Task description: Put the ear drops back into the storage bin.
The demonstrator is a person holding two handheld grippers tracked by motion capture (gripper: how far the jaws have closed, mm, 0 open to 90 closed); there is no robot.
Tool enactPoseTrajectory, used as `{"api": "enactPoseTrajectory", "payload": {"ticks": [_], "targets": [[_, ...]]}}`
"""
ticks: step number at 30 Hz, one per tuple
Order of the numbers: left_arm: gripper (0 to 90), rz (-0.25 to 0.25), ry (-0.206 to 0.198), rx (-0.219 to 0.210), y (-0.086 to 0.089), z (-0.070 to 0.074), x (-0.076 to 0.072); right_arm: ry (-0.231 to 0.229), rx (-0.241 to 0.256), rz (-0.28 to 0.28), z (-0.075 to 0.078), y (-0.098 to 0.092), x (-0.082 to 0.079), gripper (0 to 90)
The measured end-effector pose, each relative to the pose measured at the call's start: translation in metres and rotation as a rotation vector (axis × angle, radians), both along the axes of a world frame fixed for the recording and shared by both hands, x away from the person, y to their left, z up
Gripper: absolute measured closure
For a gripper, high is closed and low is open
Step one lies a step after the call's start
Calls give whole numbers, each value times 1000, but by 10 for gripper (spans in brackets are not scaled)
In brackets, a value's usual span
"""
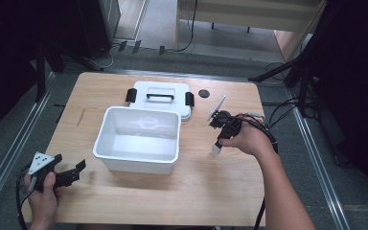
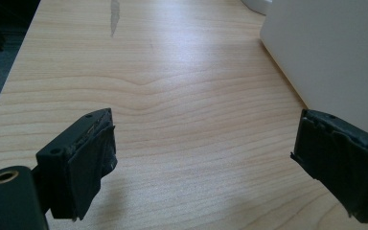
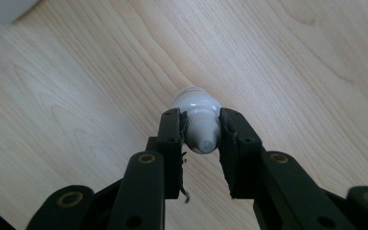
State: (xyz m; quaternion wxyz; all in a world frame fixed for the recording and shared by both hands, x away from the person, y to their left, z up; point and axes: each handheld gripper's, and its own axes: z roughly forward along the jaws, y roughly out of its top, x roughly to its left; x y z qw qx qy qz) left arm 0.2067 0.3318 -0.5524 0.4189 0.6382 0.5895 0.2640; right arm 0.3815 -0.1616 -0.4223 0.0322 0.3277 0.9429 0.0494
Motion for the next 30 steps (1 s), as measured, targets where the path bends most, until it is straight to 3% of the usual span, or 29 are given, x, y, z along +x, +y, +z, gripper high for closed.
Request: {"api": "enactPoseTrajectory", "payload": {"ticks": [17, 25, 30], "targets": [[79, -2, -3, -1, 0, 0, 0, -71, 17, 27, 75, 32, 1, 722], [79, -7, -3, -2, 0, 0, 0, -83, 18, 60, 96, 51, 2, 722], [78, -18, -29, 10, 0, 1, -2, -87, 11, 82, 104, 65, 3, 722]]}}
